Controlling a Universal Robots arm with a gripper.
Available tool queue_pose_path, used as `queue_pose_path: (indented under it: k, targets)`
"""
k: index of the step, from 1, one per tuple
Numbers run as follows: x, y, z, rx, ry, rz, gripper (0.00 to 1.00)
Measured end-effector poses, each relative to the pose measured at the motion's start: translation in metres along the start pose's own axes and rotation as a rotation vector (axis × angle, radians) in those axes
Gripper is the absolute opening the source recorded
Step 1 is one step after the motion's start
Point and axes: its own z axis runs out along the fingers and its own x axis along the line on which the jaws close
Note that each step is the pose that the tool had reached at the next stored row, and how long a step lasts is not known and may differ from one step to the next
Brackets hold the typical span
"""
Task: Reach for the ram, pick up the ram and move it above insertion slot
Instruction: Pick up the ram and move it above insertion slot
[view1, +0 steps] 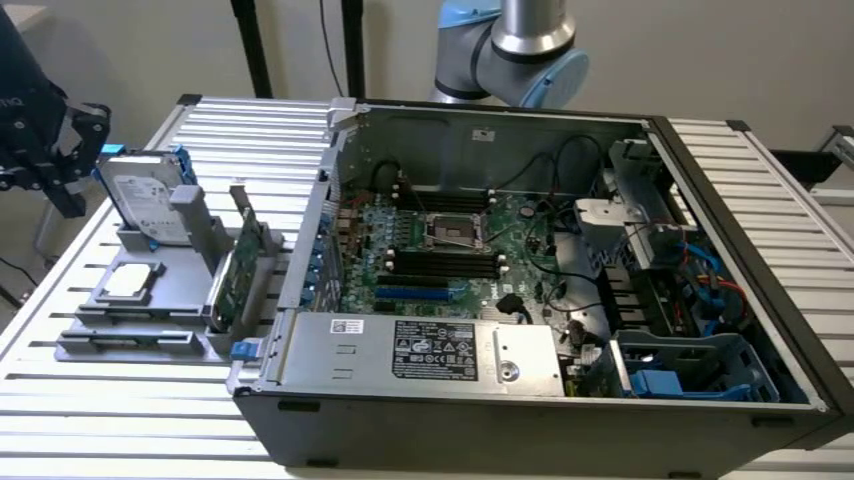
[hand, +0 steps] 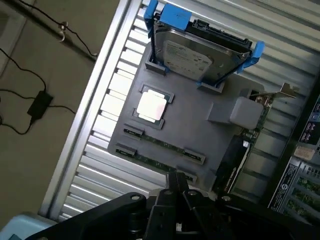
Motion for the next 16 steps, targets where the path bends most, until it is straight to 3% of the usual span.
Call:
queue_pose_path:
  k: [16]
  targets:
    - [0.0,0.0,0.0,0.0001,0.0108,-0.29,0.11]
